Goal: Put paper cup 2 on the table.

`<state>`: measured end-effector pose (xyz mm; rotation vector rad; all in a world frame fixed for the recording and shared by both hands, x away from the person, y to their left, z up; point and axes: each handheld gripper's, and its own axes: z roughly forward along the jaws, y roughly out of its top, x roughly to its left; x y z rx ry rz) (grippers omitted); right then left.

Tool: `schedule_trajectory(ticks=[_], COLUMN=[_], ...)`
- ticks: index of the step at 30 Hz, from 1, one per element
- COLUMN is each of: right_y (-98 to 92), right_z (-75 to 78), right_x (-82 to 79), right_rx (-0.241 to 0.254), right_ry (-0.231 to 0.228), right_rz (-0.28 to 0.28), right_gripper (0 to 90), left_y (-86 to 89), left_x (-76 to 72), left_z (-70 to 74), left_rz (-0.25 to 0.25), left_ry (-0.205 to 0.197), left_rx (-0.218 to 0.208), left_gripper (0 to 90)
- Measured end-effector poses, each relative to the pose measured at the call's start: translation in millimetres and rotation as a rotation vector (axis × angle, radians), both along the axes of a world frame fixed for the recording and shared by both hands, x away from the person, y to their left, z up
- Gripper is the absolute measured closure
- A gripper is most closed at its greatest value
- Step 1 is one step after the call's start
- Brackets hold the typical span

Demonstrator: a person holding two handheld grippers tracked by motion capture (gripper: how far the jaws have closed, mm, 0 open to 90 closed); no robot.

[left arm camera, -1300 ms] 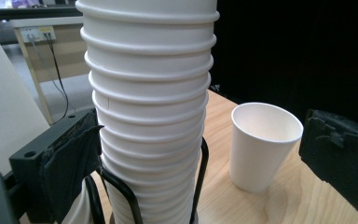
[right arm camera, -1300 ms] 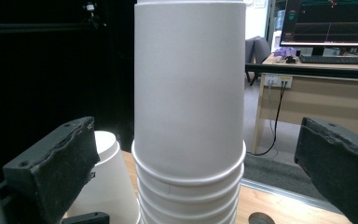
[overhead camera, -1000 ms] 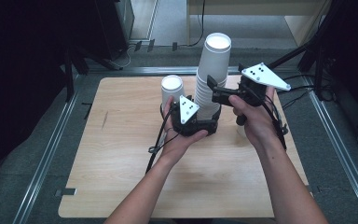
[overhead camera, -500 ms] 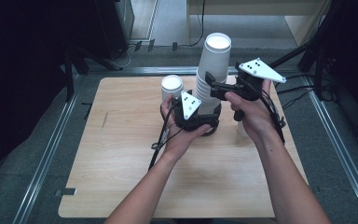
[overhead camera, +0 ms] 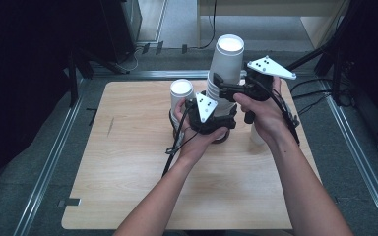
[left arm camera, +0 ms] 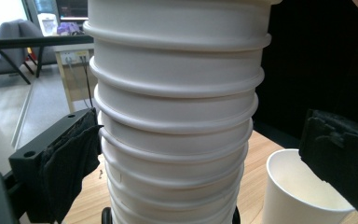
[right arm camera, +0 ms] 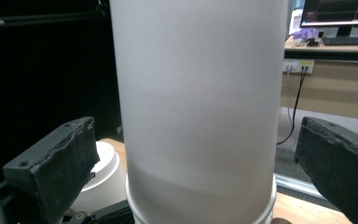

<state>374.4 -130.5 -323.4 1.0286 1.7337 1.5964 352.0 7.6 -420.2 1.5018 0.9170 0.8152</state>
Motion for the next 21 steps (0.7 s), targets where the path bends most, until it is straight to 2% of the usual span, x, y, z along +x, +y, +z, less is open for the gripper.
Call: schedule_trajectory(ticks=[4,10,14,16,21], right_y=[1.4,5.7,7.2,7.6,11.1], right_z=[-0.6,-6.0,-10.9,-11.9,-12.6], right_x=[6.2,13.6,18.1,19.1,17.9], right_rx=[-0.008,-0.003,0.003,0.008,0.012], right_ry=[0.016,0.035,0.049,0.045,0.032], right_rz=[-0.002,-0.011,-0.006,-0.024,-0.023], right_gripper=[0.0,0.0,0.0,2.7,8.6], left_y=[-1.1,-4.3,-4.7,-4.7,-3.6], left_x=[2.8,4.7,5.8,6.0,6.4], left_z=[-0.9,-0.2,2.2,2.8,2.5], left_rz=[0.016,0.031,0.036,0.037,0.044], left_ry=[-0.007,-0.035,-0.033,-0.03,-0.028], left_rx=[0.014,0.063,0.056,0.058,0.065], left_gripper=[0.0,0.0,0.0,0.0,1.6])
